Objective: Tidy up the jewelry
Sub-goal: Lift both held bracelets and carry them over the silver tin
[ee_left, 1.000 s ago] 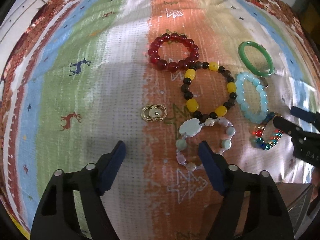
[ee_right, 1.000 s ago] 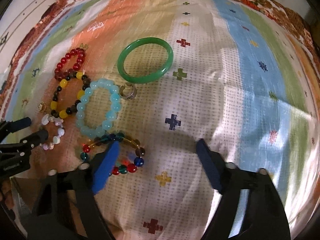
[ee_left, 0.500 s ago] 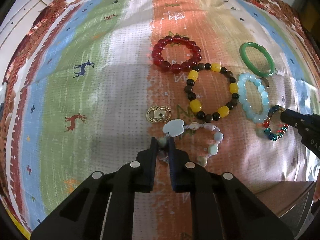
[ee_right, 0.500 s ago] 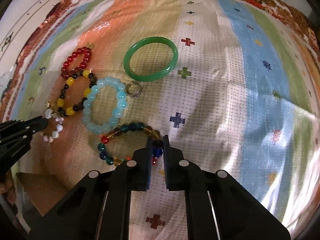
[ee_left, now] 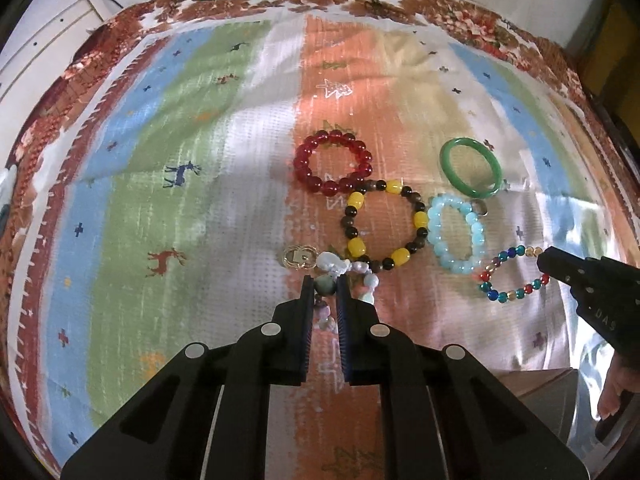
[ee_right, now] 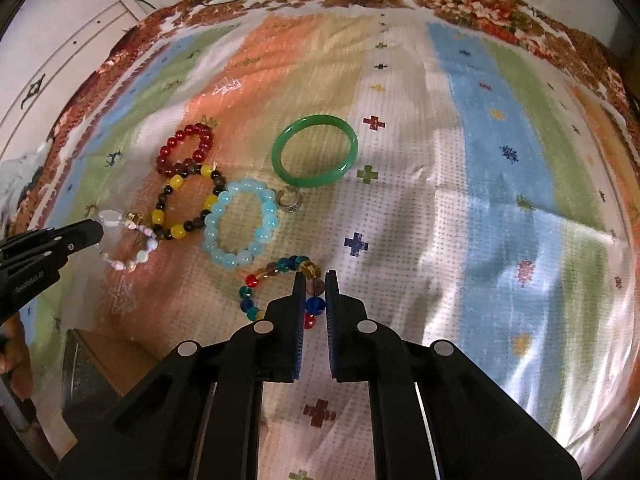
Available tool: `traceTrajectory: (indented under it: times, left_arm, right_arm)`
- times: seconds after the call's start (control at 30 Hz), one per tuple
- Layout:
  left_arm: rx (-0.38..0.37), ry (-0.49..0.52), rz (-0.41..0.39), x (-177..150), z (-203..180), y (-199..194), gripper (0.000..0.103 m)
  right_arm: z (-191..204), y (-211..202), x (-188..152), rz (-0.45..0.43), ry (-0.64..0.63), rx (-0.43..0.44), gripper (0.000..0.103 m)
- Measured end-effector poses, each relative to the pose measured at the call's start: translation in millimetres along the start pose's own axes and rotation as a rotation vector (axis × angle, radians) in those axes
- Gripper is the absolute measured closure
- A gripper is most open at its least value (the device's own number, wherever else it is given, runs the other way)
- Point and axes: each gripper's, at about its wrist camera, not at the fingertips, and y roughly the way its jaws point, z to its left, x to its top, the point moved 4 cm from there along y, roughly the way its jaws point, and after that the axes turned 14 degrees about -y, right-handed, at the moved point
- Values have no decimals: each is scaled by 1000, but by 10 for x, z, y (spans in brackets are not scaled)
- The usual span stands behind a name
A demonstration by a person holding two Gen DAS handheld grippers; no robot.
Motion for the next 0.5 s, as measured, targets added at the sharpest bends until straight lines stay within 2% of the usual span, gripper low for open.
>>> traceTrajectory:
  times: [0.23, 0.37, 0.5]
  left_arm:
    - [-30, 2, -45, 12, -70, -152, 93]
    - [-27, 12, -114, 10, -128, -339, 93]
    - [-53, 22, -139, -16, -192, -470, 93]
  right_arm:
    - [19, -183, 15, -40, -4, -30, 93]
    - [54, -288, 28, -64, -23, -50, 93]
    - [89, -411, 43, -116, -30, -62, 93]
